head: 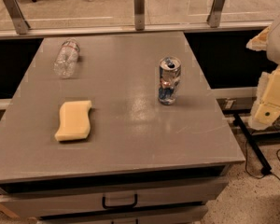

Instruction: Move water bottle near sponge

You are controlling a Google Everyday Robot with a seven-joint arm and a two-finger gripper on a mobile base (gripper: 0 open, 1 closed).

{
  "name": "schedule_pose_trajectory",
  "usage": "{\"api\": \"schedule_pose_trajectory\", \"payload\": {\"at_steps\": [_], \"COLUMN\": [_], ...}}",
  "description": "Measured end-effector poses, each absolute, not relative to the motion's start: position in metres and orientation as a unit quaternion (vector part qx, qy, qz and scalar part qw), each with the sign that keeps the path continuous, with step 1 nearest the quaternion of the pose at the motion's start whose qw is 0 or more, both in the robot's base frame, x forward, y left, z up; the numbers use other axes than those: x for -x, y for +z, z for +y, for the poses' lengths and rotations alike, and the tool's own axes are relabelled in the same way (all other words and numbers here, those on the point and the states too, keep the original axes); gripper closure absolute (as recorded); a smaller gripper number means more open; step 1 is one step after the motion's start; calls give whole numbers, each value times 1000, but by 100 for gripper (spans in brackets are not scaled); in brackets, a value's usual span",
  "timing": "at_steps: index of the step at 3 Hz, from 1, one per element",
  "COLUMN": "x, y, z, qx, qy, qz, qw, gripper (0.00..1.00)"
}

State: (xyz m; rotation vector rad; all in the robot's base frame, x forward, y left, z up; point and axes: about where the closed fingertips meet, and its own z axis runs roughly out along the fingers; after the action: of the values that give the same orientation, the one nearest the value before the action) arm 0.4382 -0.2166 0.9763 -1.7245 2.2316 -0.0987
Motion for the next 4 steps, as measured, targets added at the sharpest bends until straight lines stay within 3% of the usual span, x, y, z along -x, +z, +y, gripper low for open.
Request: {"api": "schedule_pose_trajectory", "payload": {"at_steps": [2,4], "x": [-450,-519], "y": [983,992], "z": [-196,-93], "qx": [652,816], "qy": [-47,-87], "qz": [740,541], "qw": [158,182], "gripper": [0,0]}}
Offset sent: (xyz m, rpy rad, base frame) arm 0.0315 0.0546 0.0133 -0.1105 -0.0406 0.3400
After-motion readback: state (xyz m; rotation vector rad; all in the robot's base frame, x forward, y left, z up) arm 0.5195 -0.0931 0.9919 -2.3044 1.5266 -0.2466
